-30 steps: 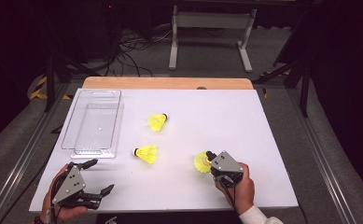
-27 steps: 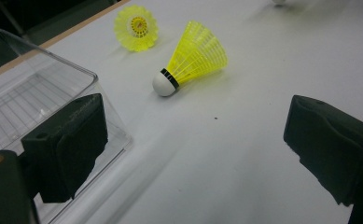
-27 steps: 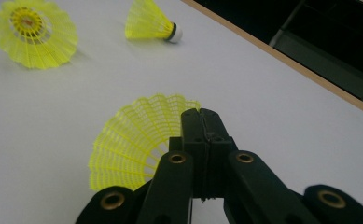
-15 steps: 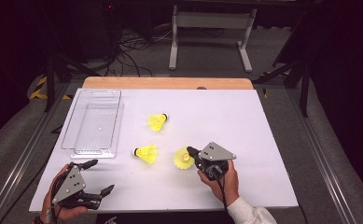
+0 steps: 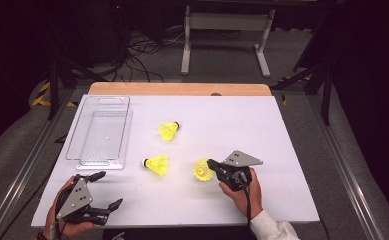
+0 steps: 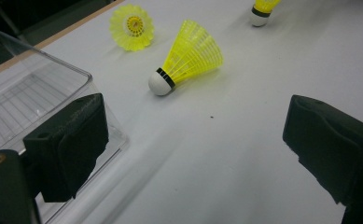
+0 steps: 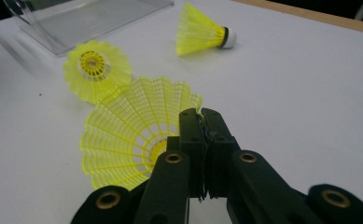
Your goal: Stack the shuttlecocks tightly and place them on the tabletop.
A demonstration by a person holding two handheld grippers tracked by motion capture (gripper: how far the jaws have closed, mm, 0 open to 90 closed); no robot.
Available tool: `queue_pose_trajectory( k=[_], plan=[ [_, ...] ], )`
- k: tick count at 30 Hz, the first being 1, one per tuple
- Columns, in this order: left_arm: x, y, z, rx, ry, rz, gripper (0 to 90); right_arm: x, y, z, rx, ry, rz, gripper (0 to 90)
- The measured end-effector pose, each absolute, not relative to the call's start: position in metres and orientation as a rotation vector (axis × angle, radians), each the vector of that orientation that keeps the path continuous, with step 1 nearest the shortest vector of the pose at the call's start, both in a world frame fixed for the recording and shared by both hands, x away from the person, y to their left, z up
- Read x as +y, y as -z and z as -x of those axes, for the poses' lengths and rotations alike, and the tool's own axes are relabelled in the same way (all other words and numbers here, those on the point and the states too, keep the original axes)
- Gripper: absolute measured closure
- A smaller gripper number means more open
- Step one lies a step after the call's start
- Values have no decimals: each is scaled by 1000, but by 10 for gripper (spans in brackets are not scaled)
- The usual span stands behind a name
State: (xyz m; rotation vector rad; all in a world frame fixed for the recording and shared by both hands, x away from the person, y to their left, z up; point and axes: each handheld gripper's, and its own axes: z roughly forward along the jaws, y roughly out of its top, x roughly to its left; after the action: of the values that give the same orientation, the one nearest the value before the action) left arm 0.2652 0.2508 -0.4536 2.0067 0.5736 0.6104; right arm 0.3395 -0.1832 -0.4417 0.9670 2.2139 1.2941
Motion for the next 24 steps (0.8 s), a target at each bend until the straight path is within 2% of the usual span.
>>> queue_pose_trajectory(
  k=[8, 22, 24],
  plan=[
    [248, 455, -266, 566, -600, -2021, 79, -206, 455, -350, 2320, -1207, -975, 829],
    [248, 456, -267, 564, -596, -2033, 78, -210, 469, -354, 2395, -1085, -950, 727],
    [247, 456, -267, 565, -595, -2035, 78, -211, 469, -354, 2392, -1077, -953, 689]
  ],
)
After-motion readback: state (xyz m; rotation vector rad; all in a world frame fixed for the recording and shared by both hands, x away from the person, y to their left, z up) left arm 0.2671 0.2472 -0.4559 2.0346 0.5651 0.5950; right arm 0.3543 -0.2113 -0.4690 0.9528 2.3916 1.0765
